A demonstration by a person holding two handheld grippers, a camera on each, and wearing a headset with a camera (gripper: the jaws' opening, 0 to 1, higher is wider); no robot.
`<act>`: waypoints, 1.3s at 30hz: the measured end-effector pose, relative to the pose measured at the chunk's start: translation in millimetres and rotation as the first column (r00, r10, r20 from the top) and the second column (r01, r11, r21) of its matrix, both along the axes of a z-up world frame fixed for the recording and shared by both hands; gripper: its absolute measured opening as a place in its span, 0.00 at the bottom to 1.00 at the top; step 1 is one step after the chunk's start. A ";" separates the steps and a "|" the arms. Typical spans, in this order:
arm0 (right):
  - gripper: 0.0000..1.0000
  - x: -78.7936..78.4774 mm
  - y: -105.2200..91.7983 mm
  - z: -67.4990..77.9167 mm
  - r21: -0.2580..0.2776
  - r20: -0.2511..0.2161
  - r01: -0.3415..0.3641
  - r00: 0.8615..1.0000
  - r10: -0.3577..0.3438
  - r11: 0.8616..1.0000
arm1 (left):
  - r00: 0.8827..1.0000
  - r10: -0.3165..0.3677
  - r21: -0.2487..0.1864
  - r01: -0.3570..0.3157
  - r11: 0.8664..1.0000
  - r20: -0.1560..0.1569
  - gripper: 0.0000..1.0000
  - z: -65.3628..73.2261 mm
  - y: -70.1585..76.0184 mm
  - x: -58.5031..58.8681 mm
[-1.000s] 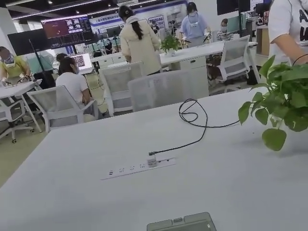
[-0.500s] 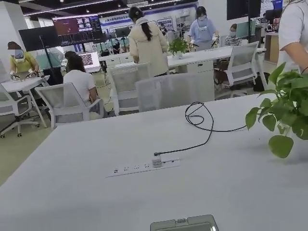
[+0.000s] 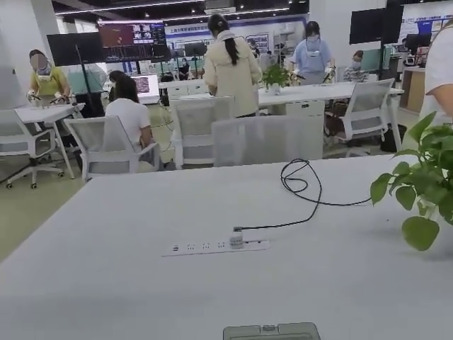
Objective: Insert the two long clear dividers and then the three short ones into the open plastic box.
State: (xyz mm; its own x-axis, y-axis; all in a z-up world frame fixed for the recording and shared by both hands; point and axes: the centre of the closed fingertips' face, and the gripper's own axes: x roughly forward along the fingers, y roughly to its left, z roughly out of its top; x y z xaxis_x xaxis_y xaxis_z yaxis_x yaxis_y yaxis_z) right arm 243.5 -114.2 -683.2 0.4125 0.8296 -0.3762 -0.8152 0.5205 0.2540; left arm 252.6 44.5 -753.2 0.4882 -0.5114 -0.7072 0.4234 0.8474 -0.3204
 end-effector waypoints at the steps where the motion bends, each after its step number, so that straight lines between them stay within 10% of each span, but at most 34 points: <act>1: 0.67 0.9 3.4 2.7 0.012 -0.008 0.004 1.000 -0.004 1.000 | 1.000 -0.001 -0.015 0.001 1.000 0.007 0.30 2.9 -3.5 -0.2; 17: 0.32 11.6 52.2 6.0 0.039 -0.146 0.117 0.983 -0.110 0.992 | 0.993 -0.057 -0.211 0.077 0.974 0.099 0.30 38.1 -61.2 -8.9; 39: 0.08 8.9 69.7 -4.0 0.050 -0.327 0.257 0.917 -0.227 0.965 | 0.984 -0.097 -0.266 0.135 0.954 0.151 0.30 48.6 -79.3 -14.5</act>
